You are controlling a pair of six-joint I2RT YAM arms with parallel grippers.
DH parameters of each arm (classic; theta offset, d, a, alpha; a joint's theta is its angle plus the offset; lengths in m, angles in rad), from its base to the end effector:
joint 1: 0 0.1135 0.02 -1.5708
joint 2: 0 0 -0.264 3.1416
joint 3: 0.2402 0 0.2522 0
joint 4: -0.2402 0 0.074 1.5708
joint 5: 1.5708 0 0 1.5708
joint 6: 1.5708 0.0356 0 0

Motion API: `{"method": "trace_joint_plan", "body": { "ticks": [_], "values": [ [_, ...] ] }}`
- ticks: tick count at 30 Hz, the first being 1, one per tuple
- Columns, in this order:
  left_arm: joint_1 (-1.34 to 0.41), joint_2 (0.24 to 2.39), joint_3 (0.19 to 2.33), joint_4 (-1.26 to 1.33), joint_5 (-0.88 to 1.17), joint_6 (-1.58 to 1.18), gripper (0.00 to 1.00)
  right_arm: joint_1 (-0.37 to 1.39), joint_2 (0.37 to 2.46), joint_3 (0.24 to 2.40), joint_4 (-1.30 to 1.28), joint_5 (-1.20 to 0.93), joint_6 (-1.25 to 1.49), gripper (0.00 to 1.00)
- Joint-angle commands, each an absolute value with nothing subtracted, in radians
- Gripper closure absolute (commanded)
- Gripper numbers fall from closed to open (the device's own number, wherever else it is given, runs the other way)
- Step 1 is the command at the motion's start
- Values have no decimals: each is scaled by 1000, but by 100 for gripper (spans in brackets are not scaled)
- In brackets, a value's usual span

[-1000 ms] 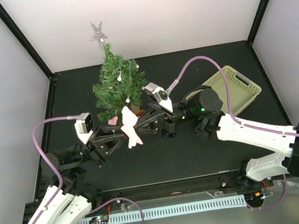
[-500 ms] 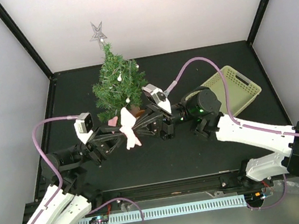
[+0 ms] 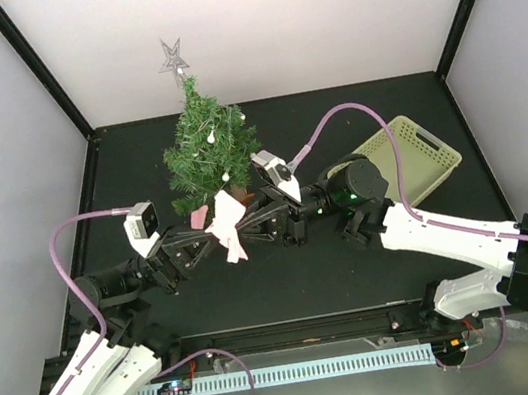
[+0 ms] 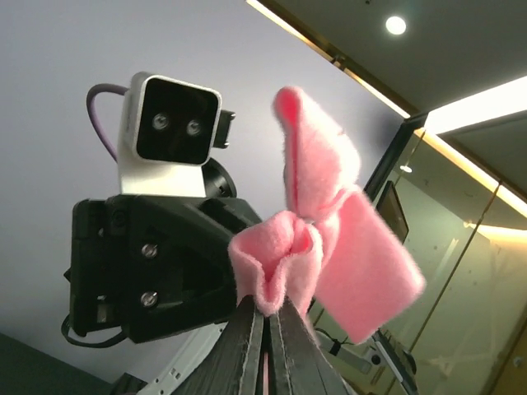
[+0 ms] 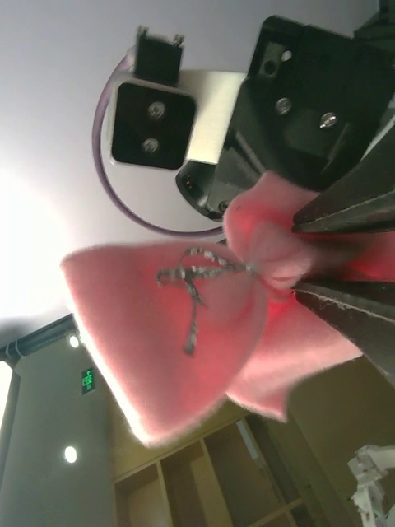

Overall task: Decorate the small christmas tree
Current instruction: Place the decoration item on the Christmas tree.

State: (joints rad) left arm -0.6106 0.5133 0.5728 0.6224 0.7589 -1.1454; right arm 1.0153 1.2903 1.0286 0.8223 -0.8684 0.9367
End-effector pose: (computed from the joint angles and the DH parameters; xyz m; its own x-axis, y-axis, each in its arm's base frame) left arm 0.0748 -0.0823 0.3805 -0.5645 -0.4116 -0.7155 0.8227 -0.2102 -0.5282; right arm 0.1252 0.2533 0.4133 -0.5507 0.0996 -0.8287 -0.7531 -0.4875 0.4419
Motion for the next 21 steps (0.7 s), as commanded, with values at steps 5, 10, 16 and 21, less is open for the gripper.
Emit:
{"method": "trace_joint_plan", "body": {
  "ticks": [5, 10, 16, 21],
  "values": [
    [-615, 408, 601, 345, 659, -914, 99, 1011, 1163, 963, 599, -748, 757, 55],
    [-613, 361, 667, 85, 601, -691, 98, 997, 1003, 934, 355, -603, 586, 40],
    [-613, 391, 771, -139, 629, -465, 98, 996, 908, 948, 147, -510, 436, 36],
    [-612, 422, 821, -258, 697, -340, 98, 996, 886, 970, 47, -475, 368, 31]
  ]
}}
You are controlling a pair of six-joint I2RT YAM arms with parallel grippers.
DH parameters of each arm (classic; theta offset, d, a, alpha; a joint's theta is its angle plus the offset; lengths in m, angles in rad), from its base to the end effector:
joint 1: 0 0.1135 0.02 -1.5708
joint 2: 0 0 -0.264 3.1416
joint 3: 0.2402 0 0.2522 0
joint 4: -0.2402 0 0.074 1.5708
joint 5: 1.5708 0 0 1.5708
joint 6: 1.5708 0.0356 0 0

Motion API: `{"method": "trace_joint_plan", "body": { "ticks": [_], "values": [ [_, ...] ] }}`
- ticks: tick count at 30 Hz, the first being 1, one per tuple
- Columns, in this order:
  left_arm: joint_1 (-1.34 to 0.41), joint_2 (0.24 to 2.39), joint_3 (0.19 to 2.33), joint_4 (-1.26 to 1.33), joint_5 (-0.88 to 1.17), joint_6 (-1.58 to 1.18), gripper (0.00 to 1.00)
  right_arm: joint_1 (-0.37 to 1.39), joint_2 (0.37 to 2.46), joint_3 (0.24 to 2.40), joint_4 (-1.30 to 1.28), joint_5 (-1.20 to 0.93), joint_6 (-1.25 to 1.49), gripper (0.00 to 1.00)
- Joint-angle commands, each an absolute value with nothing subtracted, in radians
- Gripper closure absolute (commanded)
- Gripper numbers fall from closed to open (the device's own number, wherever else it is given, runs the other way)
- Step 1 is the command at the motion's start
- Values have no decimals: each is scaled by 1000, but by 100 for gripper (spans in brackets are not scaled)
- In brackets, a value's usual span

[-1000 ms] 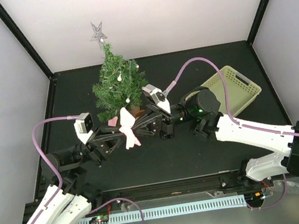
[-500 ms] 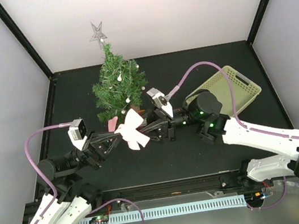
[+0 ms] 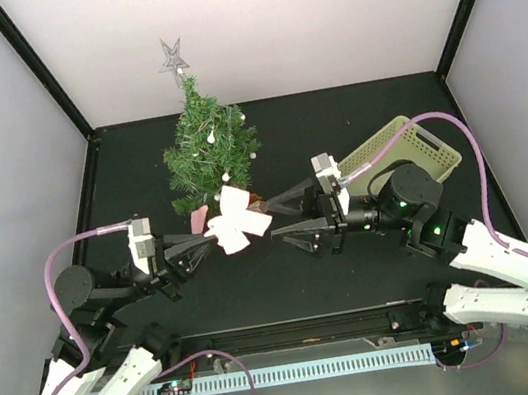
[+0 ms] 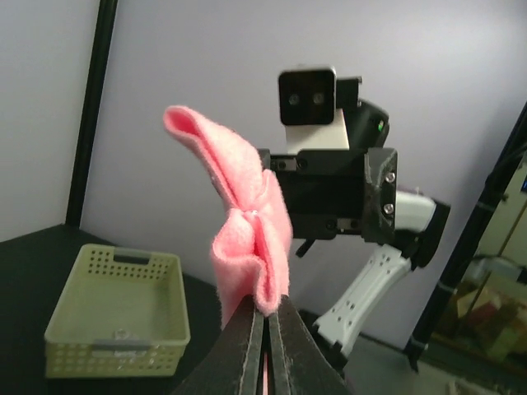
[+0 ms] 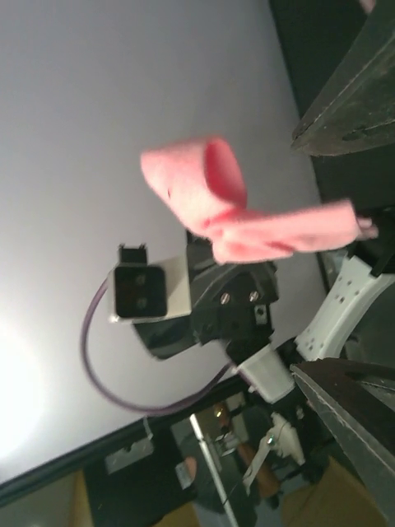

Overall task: Decorate the small christmas tree
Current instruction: Place the decoration item on the Christmas tree.

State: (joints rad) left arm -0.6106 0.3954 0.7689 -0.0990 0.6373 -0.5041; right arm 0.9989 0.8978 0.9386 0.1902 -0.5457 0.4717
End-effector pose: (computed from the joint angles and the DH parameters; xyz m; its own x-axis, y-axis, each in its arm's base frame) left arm 0.0545 -0.0640 0.3882 -0.2548 -0.2955 -0.9207 0.9217 0.2140 -0.3237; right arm 0.0924 0.1777 0.4138 -0.3405 0.1887 -0.9211 -0.9401 -0.0538 0.3365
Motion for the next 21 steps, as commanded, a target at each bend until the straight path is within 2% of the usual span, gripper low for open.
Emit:
{"method": "trace_joint_plan", "body": {
  "ticks": [1, 8, 13, 21],
  "values": [
    [-613, 427, 827, -279, 707, -317, 98, 996, 883, 982, 11, -462, 350, 30],
    [-613, 439, 838, -403, 776, -179, 99, 996, 867, 1065, -219, -396, 246, 28],
    [-613, 436, 836, -430, 815, -134, 99, 996, 880, 1083, -280, -481, 228, 38],
    [-614, 436, 807, -411, 844, -135, 98, 996, 929, 1103, -302, -520, 228, 36]
  ]
}}
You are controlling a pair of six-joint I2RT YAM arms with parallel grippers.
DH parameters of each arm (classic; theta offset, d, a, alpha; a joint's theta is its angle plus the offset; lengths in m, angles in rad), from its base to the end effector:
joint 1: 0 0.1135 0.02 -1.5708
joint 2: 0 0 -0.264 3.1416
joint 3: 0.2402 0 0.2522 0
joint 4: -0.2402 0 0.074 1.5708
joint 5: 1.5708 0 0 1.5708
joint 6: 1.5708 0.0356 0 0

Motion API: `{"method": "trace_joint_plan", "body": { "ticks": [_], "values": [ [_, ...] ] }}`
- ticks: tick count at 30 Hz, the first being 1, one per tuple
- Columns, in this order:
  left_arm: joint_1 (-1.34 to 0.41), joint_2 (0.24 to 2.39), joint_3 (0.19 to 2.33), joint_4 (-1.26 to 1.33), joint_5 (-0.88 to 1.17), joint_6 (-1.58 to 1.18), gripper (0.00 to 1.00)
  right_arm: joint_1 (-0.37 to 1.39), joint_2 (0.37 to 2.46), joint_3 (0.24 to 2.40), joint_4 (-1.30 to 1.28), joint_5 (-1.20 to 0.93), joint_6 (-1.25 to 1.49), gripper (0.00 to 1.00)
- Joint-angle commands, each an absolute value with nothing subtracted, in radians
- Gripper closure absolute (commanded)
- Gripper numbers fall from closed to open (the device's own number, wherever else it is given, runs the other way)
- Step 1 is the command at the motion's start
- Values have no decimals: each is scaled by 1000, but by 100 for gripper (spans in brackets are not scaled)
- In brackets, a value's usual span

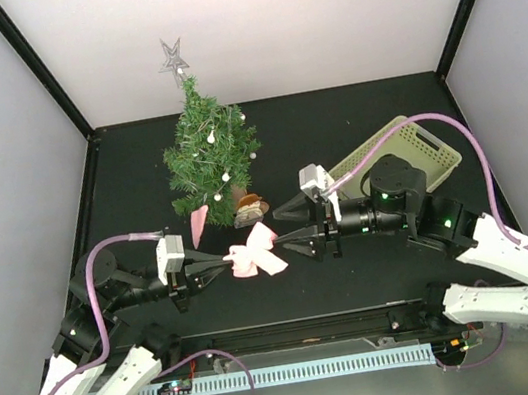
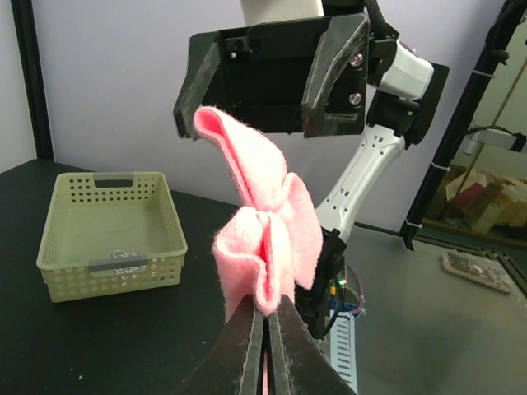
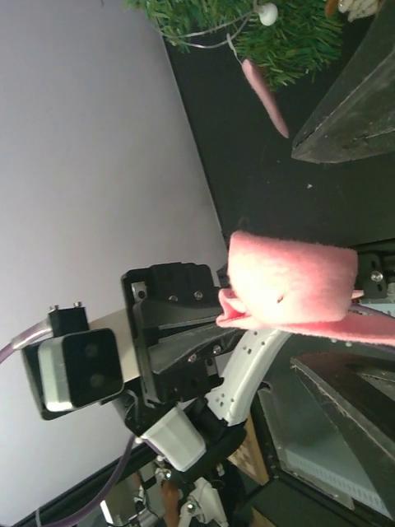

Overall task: Decorate the small christmas tree
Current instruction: Place the decoration item on the Christmas tree.

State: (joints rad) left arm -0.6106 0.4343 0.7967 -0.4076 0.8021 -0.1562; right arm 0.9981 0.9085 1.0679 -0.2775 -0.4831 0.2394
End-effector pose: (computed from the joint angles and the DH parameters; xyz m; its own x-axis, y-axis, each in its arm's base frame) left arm 0.0566 -0.0708 0.3631 -0.1901 0.0010 -0.9818 0.9692 0.1600 -0.1875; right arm 0.0917 0.1727 0.4074 -0.2978 -0.0743 -0.9517 -0.9507 0.1131 0.2886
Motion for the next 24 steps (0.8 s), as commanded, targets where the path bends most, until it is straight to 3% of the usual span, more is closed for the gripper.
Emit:
{"method": "trace_joint_plan", "body": {
  "ticks": [1, 6, 13, 16, 24],
  "values": [
    [-614, 436, 806, -409, 846, -135, 99, 996, 937, 1106, -300, -527, 232, 36],
    [-613, 440, 804, -426, 850, -120, 99, 995, 978, 1104, -269, -611, 249, 45],
    [-613, 434, 816, -474, 806, -83, 99, 996, 976, 1076, -224, -619, 251, 96],
    [-614, 424, 825, -480, 741, -94, 93, 996, 944, 1042, -187, -570, 242, 99],
    [-613, 347, 874, -484, 435, -150, 39, 996, 784, 970, -143, -202, 227, 99]
  ]
}}
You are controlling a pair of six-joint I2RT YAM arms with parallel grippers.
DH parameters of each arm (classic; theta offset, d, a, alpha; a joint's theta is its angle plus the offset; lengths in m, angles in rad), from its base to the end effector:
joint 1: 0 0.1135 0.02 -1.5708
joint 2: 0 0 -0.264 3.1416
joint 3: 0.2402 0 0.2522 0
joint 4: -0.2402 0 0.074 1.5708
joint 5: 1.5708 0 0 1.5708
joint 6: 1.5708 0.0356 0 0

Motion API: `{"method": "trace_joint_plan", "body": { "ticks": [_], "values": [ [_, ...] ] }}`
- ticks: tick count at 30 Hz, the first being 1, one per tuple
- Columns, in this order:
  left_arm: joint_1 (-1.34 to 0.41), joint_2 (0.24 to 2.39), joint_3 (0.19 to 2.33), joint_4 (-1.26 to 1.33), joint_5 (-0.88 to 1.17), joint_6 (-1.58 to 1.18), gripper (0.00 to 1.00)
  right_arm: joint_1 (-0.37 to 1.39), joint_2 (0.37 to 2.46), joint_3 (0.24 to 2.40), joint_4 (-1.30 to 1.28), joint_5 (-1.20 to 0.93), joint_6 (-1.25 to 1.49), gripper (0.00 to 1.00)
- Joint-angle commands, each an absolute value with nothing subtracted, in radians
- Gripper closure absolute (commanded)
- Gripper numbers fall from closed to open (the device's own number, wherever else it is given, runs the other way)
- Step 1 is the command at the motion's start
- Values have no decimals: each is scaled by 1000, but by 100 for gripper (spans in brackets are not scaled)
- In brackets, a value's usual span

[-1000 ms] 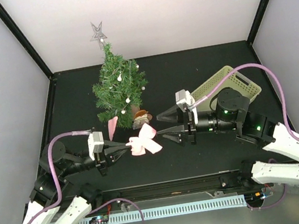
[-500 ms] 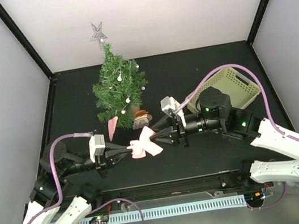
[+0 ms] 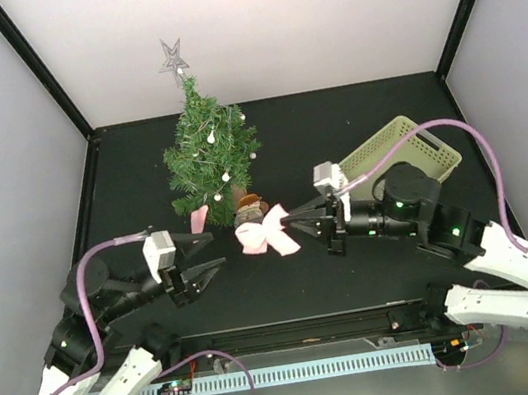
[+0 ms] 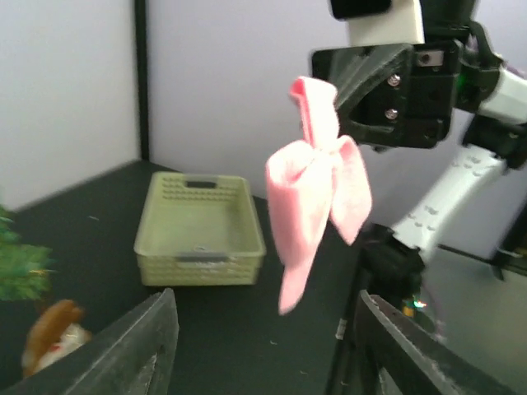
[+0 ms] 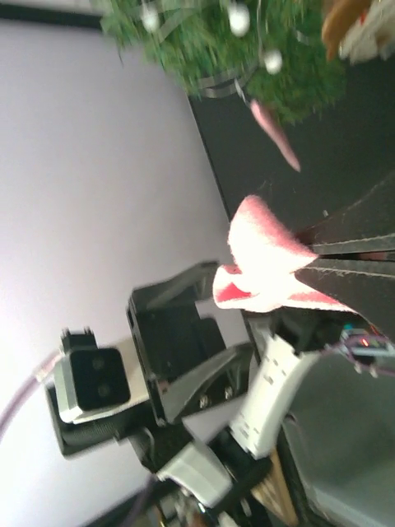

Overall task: Decorate the small christmas tree
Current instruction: Place the decoration item on the Christmas tree.

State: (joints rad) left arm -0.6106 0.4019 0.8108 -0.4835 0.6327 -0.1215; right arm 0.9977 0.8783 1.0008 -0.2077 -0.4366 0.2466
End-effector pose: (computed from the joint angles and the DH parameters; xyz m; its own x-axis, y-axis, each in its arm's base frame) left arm 0.0538 -0.0633 0.3616 -0.1752 0.0033 -0.9845 0.9311 0.3254 -0.1646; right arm 0.0921 0.1704 0.3971 -0.2864 -0.0358 -0.9574 -0.9487 0.1507 0.2781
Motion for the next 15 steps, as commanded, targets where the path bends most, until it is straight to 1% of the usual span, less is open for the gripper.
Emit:
{"method": "trace_joint_plan", "body": {
  "ticks": [1, 2, 3, 6, 7, 9, 12, 15],
  "values": [
    [-613, 328, 870, -478, 403, -147, 31, 996, 759, 960, -140, -154, 217, 99],
    [-614, 309, 863, -469, 378, -142, 21, 996, 738, 954, -136, -113, 207, 99],
    [-613, 290, 854, -460, 346, -137, 17, 996, 721, 953, -135, -85, 188, 99],
    [-614, 244, 821, -446, 300, -120, 12, 996, 699, 975, -160, -23, 128, 99],
    [-612, 237, 815, -450, 285, -114, 3, 996, 699, 990, -175, 1, 104, 99],
    [-613, 232, 808, -467, 253, -106, 1, 996, 712, 1018, -194, 44, 54, 99],
    [-612, 237, 797, -485, 215, -94, 1, 992, 757, 1074, -226, 86, -17, 99],
    [-613, 245, 783, -493, 193, -89, 1, 961, 819, 1136, -252, 38, -55, 99]
  ]
}}
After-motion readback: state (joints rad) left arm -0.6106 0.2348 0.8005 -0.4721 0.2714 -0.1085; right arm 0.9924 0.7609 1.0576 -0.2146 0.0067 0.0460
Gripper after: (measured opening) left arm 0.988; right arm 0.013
